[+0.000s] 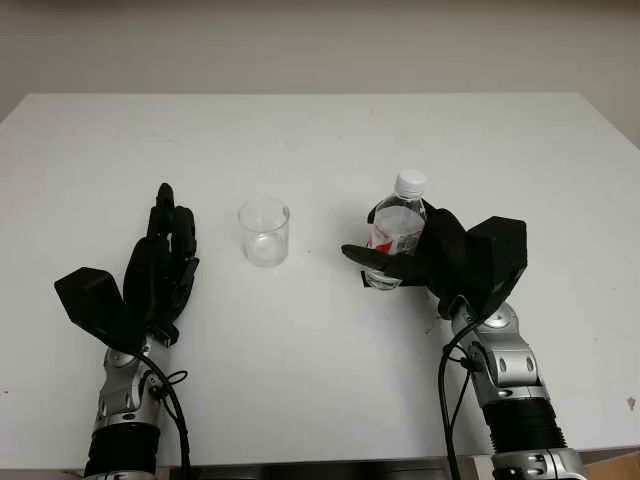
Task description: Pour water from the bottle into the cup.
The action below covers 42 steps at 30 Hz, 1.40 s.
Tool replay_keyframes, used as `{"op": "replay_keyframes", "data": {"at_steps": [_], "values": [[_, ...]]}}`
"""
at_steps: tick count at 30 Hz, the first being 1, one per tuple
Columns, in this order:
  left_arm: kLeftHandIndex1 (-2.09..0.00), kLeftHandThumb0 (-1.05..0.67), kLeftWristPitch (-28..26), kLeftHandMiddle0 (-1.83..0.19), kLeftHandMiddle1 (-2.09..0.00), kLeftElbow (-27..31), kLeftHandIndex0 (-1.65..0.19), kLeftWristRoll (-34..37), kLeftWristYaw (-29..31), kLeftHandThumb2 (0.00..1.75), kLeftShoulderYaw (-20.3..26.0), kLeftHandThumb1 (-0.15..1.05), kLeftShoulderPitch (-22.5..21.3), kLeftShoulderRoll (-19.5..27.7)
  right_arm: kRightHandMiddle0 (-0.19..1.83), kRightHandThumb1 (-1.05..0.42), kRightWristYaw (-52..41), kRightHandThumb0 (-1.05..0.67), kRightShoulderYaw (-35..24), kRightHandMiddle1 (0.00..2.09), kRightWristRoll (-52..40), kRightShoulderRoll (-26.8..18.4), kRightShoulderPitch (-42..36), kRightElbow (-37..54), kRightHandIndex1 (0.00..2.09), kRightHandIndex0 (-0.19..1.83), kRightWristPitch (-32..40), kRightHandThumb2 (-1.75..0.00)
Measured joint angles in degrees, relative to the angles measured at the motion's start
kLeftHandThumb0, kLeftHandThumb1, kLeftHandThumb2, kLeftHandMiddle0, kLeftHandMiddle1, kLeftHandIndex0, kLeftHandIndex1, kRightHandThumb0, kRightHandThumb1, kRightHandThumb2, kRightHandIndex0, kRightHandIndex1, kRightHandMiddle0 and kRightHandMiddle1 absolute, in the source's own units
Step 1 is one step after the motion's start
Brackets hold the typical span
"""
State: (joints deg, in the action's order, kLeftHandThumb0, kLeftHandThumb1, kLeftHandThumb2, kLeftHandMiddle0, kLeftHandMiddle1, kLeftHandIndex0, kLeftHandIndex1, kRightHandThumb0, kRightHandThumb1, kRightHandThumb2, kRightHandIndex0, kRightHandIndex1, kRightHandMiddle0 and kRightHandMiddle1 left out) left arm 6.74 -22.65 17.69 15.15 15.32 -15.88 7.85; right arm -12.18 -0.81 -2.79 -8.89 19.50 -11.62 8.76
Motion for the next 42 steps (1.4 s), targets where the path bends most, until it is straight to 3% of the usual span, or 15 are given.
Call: {"op": "replay_keyframes", "data": {"at_steps": [2,3,6,10,17,21,25,27,29,32,42], "values": [[-0.06,-0.70,-0.15,0.14,-0.06,0.20,0.18,0.01,0.01,0.58,0.00,1.05,0.13,0.03,-0.17,-0.95,-0.44,-0.49,0.52,1.92,0.73,-0.19,-0.19,0.01,1.90,-0.17,-0.39,-0.05],[-0.05,-0.70,-0.27,0.15,-0.05,0.27,0.18,0.03,0.05,0.58,0.00,1.05,0.15,0.05,-0.18,-0.94,-0.49,-0.51,0.76,1.75,1.15,-0.37,-0.34,0.03,1.72,-0.18,-0.48,-0.05],[-0.06,-0.69,-0.51,0.14,-0.06,0.51,0.17,0.15,0.19,0.58,0.01,1.05,0.25,0.09,-0.19,-0.94,0.11,-0.52,1.08,1.38,2.87,-0.89,-1.48,0.08,1.46,-0.19,-0.98,-0.05],[-0.06,-0.70,-0.51,0.14,-0.06,0.58,0.18,0.40,0.20,0.57,0.13,1.05,0.43,0.11,-0.19,-0.95,1.54,-0.55,1.05,1.07,3.96,-0.94,-2.37,0.13,1.33,-0.19,-1.33,-0.06],[-0.05,-0.70,-0.53,0.15,-0.05,0.63,0.18,0.49,0.42,0.58,0.11,1.05,0.53,0.18,-0.19,-0.95,2.38,-0.56,1.06,0.91,4.68,-0.96,-3.61,2.02,1.18,-0.19,-0.99,-0.05],[-0.05,-0.70,-0.57,0.14,-0.05,0.64,0.18,0.49,0.55,0.57,0.10,1.05,0.55,0.22,-0.19,-0.93,2.90,-0.60,0.91,0.81,4.47,-0.84,-4.59,3.30,0.99,-0.19,-0.90,-0.05],[-0.05,-0.70,-0.59,0.15,-0.05,0.64,0.18,0.49,0.83,0.58,0.09,1.05,0.63,0.39,-0.10,-0.91,3.19,-0.62,0.25,0.52,2.76,-0.24,-6.61,5.30,0.70,-0.18,-1.02,-0.05],[-0.06,-0.71,-0.59,0.14,-0.06,0.64,0.17,0.52,0.82,0.57,0.12,1.05,0.64,0.40,-0.05,-0.91,2.93,-0.63,-0.12,0.29,1.82,0.00,-8.01,6.48,0.38,-0.12,-1.74,-0.05],[-0.05,-0.71,-0.60,0.14,-0.05,0.61,0.18,0.54,0.86,0.56,0.14,1.05,0.66,0.43,-0.08,-0.91,2.18,-0.65,-0.44,0.15,0.84,-0.01,-9.43,7.46,0.18,-0.13,-3.06,-0.05],[-0.05,-0.70,-0.61,0.15,-0.05,0.57,0.18,0.58,1.00,0.57,0.20,1.05,0.70,0.47,-0.16,-0.90,1.50,-0.70,-0.95,0.07,0.12,-0.02,-11.59,9.15,0.04,-0.18,-4.46,-0.05],[-0.05,-0.70,-0.77,0.15,-0.05,0.53,0.18,0.60,0.88,0.58,0.21,1.05,0.77,0.48,-0.19,-0.89,0.51,-0.84,-1.39,0.00,-3.00,1.07,-17.07,12.66,0.00,-0.19,-8.06,-0.05]]}}
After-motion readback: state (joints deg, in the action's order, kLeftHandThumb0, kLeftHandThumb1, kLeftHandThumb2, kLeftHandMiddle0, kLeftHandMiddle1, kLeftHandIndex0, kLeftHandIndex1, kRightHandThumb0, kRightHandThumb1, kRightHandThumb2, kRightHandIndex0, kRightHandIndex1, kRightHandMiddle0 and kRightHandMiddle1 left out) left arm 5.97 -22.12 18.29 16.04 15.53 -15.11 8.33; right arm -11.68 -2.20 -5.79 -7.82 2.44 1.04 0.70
